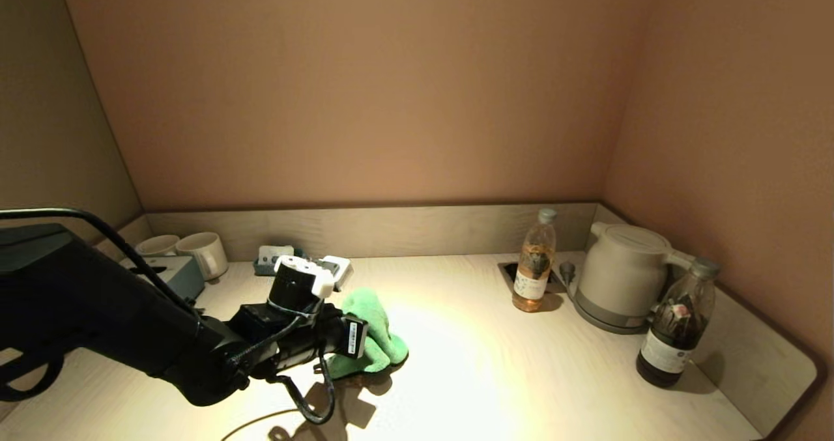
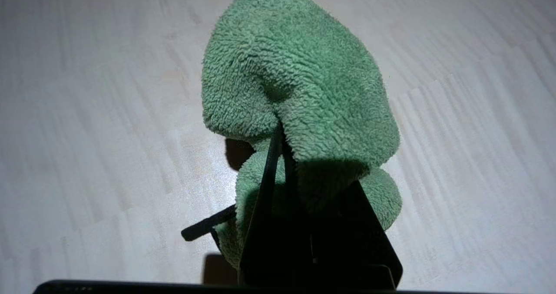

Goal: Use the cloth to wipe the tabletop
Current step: Sweep the stains on the table

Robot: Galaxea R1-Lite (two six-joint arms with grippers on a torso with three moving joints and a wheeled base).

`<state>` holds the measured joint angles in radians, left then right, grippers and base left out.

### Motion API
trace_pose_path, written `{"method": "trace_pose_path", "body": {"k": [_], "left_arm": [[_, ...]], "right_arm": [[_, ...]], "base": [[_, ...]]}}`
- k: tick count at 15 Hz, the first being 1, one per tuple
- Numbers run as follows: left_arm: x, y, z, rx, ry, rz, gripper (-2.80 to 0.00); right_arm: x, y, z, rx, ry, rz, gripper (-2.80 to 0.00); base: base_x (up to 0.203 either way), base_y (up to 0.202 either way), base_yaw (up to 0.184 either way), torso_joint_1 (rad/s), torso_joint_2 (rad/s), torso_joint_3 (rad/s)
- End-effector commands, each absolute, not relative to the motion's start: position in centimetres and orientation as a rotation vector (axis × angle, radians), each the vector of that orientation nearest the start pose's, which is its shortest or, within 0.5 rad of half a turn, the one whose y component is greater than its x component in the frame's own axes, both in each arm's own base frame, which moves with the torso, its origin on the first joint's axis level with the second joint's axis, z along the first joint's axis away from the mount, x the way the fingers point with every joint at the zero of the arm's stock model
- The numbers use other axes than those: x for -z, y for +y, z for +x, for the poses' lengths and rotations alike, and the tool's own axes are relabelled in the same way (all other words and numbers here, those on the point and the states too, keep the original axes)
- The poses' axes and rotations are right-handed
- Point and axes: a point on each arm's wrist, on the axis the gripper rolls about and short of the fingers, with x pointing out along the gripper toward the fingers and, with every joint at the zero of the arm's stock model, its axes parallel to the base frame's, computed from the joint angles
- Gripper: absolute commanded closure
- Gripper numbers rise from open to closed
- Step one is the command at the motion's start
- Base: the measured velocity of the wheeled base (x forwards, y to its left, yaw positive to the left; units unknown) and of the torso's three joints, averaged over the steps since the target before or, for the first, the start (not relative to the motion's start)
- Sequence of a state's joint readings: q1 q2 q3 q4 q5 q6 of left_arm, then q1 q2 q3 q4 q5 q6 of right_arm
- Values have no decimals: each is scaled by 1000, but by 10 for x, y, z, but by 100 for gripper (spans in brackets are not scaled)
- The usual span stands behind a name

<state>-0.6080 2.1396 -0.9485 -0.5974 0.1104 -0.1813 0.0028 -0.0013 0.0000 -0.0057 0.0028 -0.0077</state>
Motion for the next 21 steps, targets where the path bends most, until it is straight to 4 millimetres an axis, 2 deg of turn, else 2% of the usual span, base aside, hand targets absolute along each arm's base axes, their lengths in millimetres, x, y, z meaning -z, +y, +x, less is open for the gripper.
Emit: {"method": "trace_pose_path", "body": {"k": [1,5,7,10,14,18,21], "left_arm": [[-44,-224,314,435,641,60,0],[-13,-248,306,459,685,121,0],[-4,-254,304,468,697,137,0],[0,-270,293,511,696,156,0],[3,-278,283,494,696,196,0],[10,-267,279,444,725,225,0],[16,-226,282,296,773,246,0]], "right_arm": [[-76,0,-23,-6,-6,-8,0],[-76,0,-23,-6,-5,-8,0],[-76,0,-23,-6,-6,-8,0],[-76,0,-23,-6,-6,-8,0],[-76,0,-23,-6,-5,-8,0],[-76,0,-23,-5,-6,-8,0],[-76,0,-23,-6,-6,-8,0]], "base": [[0,0,0,0,0,0],[0,0,0,0,0,0],[0,0,0,0,0,0],[0,0,0,0,0,0],[0,0,0,0,0,0],[0,0,0,0,0,0],[0,0,0,0,0,0]]}}
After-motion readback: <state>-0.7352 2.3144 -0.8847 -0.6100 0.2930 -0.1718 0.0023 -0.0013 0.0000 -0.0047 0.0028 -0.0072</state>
